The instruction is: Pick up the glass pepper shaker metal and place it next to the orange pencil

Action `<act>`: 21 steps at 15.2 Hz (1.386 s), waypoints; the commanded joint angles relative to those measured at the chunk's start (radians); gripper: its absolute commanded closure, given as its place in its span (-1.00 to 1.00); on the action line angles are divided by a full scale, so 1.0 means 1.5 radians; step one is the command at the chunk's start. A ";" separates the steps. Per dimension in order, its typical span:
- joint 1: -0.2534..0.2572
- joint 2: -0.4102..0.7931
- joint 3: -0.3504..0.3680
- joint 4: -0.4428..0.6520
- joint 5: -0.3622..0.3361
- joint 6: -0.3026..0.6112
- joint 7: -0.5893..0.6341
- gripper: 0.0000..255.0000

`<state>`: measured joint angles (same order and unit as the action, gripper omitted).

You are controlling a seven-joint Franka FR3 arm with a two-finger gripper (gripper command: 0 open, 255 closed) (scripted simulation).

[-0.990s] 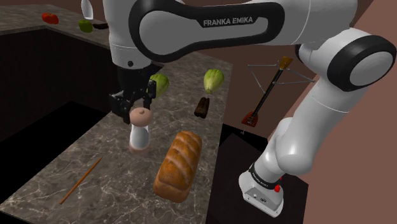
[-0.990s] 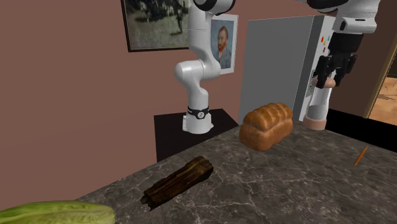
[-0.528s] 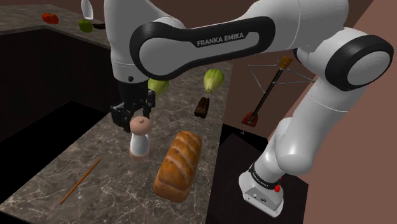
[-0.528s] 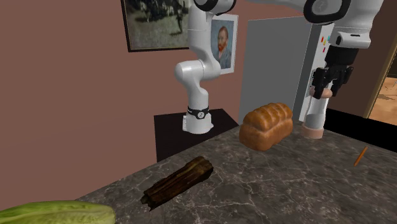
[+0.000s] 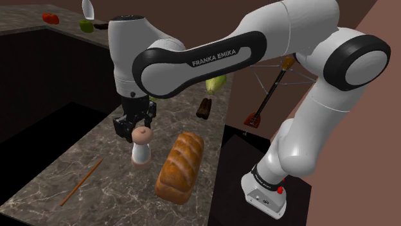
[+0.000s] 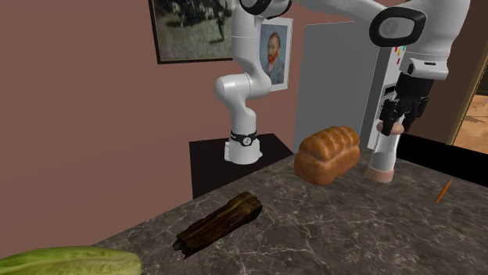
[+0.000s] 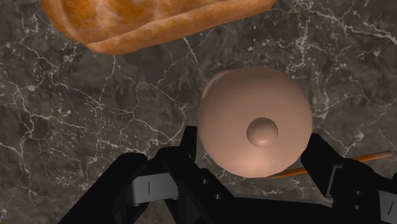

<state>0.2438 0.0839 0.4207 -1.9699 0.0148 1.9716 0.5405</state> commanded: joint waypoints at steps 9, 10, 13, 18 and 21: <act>0.001 0.012 0.000 -0.020 -0.005 0.031 0.002 1.00; 0.001 0.012 0.000 -0.020 -0.005 0.031 0.002 1.00; 0.001 0.012 0.000 -0.020 -0.005 0.031 0.002 -1.00; -0.001 0.000 -0.001 0.012 0.000 -0.012 -0.001 -1.00; -0.002 -0.008 -0.001 0.045 0.003 -0.051 -0.003 -1.00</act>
<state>0.2416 0.0760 0.4195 -1.9133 0.0173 1.9098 0.5371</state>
